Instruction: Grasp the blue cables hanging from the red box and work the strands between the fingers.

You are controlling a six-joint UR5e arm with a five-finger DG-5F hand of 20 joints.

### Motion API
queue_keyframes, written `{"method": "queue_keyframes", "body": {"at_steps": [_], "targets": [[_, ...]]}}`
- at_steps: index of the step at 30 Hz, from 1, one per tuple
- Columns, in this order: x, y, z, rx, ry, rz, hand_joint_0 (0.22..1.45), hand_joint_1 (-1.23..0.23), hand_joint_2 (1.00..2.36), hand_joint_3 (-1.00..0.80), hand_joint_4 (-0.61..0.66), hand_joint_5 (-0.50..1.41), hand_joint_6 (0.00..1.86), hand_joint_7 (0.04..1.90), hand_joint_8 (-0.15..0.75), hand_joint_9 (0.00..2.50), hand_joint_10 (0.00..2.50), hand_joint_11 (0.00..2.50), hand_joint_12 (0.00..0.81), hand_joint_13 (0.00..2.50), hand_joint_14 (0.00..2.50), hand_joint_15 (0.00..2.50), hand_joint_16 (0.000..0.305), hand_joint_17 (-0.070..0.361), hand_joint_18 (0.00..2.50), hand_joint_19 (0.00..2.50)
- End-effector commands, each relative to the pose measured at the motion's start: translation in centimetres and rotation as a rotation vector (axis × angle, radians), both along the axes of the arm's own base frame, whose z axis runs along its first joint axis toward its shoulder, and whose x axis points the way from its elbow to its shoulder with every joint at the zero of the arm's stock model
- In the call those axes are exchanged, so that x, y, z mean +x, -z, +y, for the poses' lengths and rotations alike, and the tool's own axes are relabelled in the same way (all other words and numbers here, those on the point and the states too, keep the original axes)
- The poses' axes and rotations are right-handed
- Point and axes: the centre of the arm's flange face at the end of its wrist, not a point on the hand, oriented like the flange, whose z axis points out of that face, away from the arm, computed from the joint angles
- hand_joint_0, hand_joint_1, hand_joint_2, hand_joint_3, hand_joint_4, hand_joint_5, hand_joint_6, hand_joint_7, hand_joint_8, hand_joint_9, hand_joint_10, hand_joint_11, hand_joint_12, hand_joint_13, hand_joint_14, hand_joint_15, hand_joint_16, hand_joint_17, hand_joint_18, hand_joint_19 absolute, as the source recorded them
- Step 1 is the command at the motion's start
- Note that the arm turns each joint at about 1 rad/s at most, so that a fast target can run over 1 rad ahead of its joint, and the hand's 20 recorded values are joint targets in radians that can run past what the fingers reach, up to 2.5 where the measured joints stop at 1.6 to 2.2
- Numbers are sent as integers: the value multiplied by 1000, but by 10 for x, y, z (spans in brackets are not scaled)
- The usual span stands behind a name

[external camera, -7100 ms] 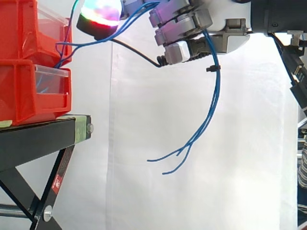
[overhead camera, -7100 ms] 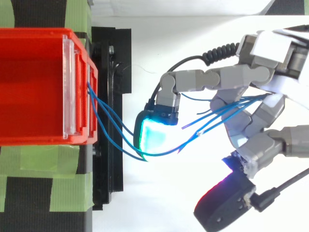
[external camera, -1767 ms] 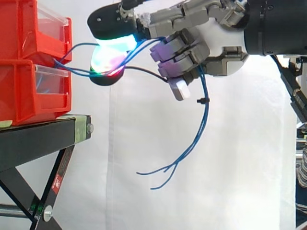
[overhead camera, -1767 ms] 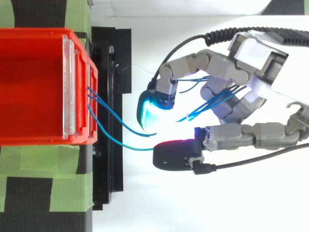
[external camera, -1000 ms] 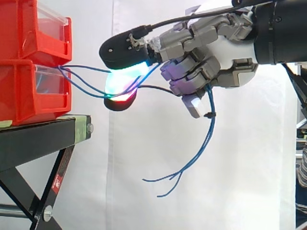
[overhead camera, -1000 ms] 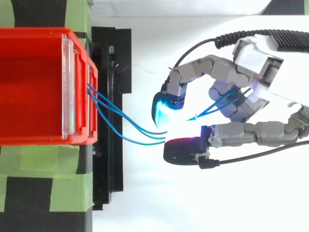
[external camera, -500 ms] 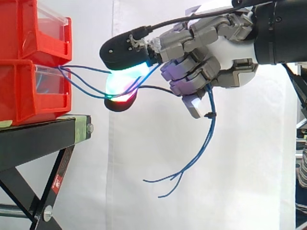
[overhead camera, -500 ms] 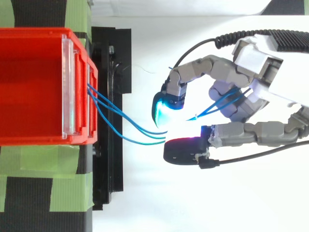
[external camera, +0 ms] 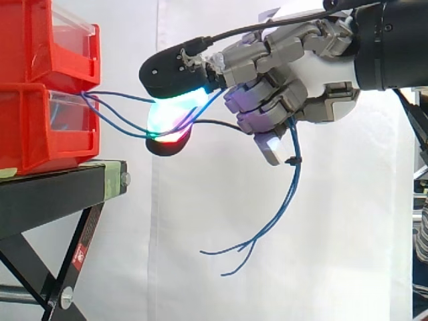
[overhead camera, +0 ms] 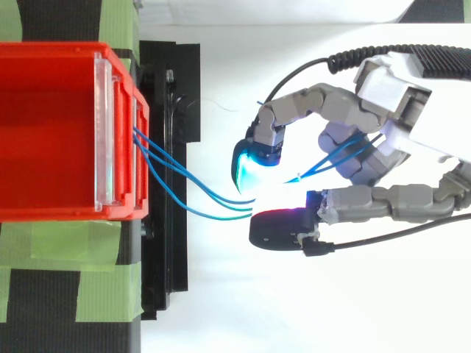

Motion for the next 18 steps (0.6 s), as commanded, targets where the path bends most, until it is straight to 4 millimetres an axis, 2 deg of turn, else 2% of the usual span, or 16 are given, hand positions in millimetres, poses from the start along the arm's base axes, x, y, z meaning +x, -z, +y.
{"method": "queue_keyframes", "body": {"at_steps": [1, 18], "targets": [[0, 0, 0, 0, 0, 0, 1244, -776, 1003, 217, -28, 207, 1386, 1134, 532, 1780, 2500, 2500, 684, 1959, 2500, 1706, 243, 182, 2500, 603], [0, 0, 1, 0, -2, 0, 1247, -775, 1004, 210, -32, 208, 1383, 1137, 532, 1780, 2500, 2500, 684, 1959, 2500, 1706, 243, 182, 2500, 603]]}}
